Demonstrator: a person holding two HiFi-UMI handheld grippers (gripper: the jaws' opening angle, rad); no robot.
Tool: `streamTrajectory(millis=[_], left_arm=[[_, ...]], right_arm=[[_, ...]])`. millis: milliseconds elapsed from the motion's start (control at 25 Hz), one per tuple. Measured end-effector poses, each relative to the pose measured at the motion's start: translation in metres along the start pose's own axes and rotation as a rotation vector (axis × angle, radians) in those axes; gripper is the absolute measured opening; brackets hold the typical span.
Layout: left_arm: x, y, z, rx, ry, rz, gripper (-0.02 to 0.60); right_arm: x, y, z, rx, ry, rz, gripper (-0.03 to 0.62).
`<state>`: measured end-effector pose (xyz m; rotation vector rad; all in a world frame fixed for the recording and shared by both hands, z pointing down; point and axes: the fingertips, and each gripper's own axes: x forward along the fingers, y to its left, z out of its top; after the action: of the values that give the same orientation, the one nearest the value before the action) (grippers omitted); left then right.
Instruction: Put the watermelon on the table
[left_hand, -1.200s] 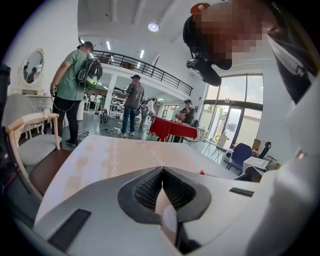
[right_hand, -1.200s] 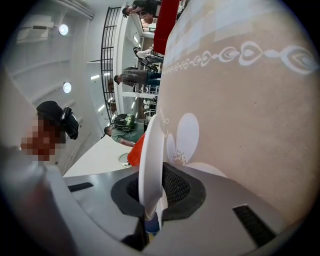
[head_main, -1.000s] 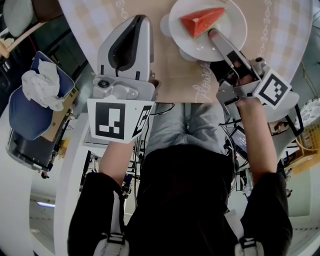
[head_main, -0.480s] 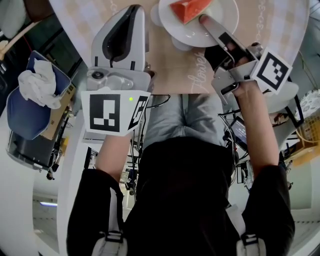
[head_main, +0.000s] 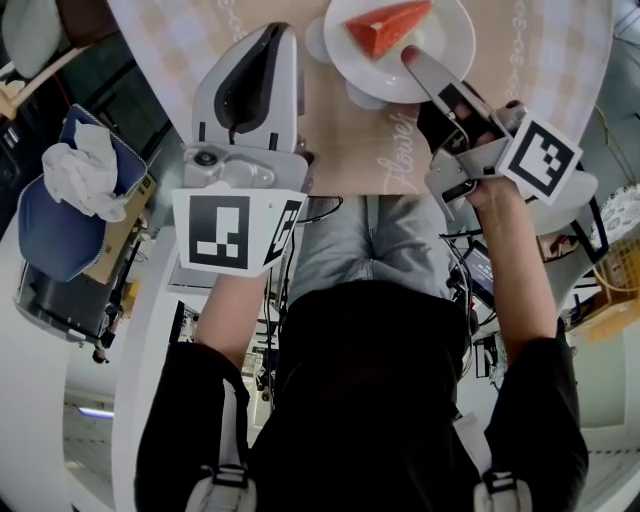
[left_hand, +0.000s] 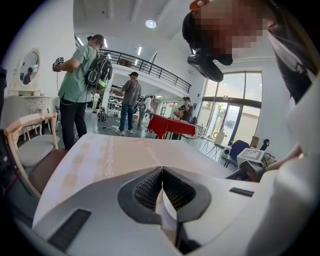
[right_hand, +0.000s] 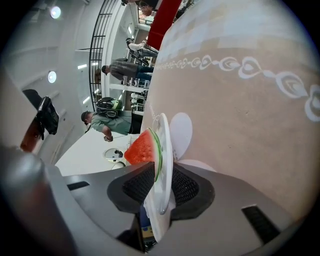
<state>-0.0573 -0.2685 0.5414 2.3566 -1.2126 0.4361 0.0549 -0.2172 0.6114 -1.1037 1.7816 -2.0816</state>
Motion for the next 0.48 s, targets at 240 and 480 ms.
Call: streamTrajectory(millis=[240, 480], left_arm=[[-0.005, -0.004, 0.007, 0.013, -0.007, -0.003, 0.012], [-0.009, -0.008, 0.018, 0.025, -0.019, -0.015, 0.012]], right_arm=[[-0.008, 0.001, -0.012, -0.103, 0.034, -0.059, 0.103], [-0.026, -0.011, -0.014, -0.068, 0.025, -0.100, 0.103]])
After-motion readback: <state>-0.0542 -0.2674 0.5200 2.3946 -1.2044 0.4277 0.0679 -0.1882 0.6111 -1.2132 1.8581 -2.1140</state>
